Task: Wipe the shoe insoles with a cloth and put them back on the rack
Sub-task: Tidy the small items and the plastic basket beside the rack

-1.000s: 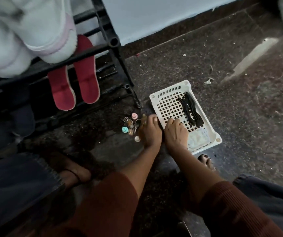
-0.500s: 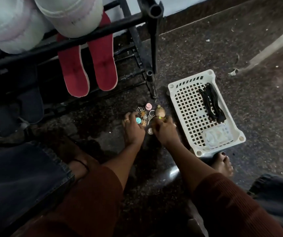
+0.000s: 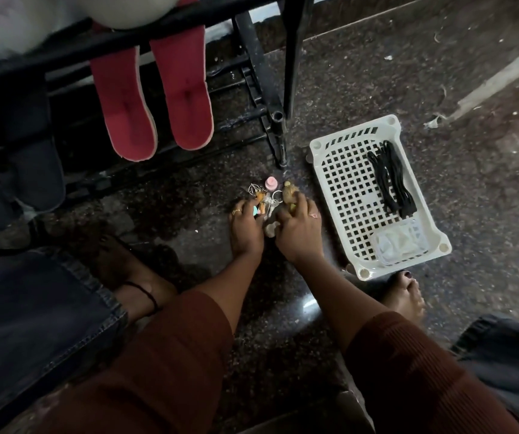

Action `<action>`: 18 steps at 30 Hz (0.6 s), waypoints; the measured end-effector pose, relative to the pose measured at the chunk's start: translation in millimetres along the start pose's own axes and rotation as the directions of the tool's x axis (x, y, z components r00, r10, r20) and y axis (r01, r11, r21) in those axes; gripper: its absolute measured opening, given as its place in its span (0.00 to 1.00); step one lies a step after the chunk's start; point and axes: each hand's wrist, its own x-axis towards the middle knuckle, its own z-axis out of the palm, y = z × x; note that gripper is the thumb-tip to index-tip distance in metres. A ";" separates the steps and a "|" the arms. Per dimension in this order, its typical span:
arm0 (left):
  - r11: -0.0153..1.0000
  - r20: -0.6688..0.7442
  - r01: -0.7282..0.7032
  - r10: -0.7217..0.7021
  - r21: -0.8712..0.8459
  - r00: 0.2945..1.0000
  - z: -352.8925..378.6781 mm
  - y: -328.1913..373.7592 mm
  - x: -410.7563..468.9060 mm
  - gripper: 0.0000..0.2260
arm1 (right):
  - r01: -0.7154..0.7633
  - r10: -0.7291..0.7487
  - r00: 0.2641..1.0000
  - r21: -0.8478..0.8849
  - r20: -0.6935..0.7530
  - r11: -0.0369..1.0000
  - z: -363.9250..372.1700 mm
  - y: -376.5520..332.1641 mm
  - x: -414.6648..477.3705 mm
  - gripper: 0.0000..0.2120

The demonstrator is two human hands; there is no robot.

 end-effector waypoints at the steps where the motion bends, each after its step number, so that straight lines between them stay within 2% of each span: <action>1: 1.000 0.005 -0.009 0.009 -0.006 1.000 0.0 -2.1 0.3 0.18 | 0.026 -0.027 0.999 -0.026 -0.028 0.999 0.4 -2.5 -1.7 0.13; 2: 1.000 0.001 -0.020 0.020 -0.014 1.000 -0.3 -4.1 0.4 0.19 | 0.057 -0.060 0.997 -0.058 -0.043 0.997 2.5 -5.1 -3.0 0.13; 4: 0.999 -0.006 -0.011 0.011 -0.039 1.000 -1.7 -7.5 -0.9 0.18 | 0.120 -0.111 0.991 -0.134 0.074 0.984 6.9 -9.1 -3.6 0.13; 6: 0.997 0.010 0.036 -0.036 -0.064 0.999 -3.7 -7.7 -2.5 0.16 | 0.109 -0.089 0.985 -0.136 0.145 0.985 8.5 -9.5 -3.5 0.14; 8: 0.995 0.020 0.064 -0.062 -0.082 0.998 -5.6 -7.5 -4.0 0.15 | 0.118 -0.104 0.989 -0.144 0.104 0.983 7.2 -11.3 -6.9 0.12; 11: 0.992 0.019 0.080 -0.079 -0.099 0.997 -7.3 -9.6 -5.9 0.16 | 0.246 -0.257 0.966 -0.256 -0.010 0.935 8.1 -16.5 -11.3 0.16; 13: 0.990 0.024 0.104 -0.103 -0.092 0.994 -8.6 -10.8 -6.4 0.16 | 0.326 -0.343 0.939 -0.309 -0.001 0.894 10.5 -20.9 -15.1 0.15; 15: 0.989 0.051 0.124 -0.121 -0.079 0.991 -10.5 -11.7 -6.1 0.15 | 0.361 -0.359 0.931 -0.306 0.063 0.881 15.2 -23.2 -14.6 0.17; 17: 0.986 0.083 0.139 -0.132 -0.089 0.988 -13.8 -12.2 -6.2 0.15 | 0.396 -0.376 0.918 -0.333 0.128 0.855 15.4 -23.8 -13.4 0.11; 18: 0.986 0.092 0.145 -0.137 -0.086 0.986 -15.8 -11.5 -6.6 0.16 | 0.418 -0.406 0.907 -0.340 0.108 0.843 15.1 -23.5 -12.6 0.08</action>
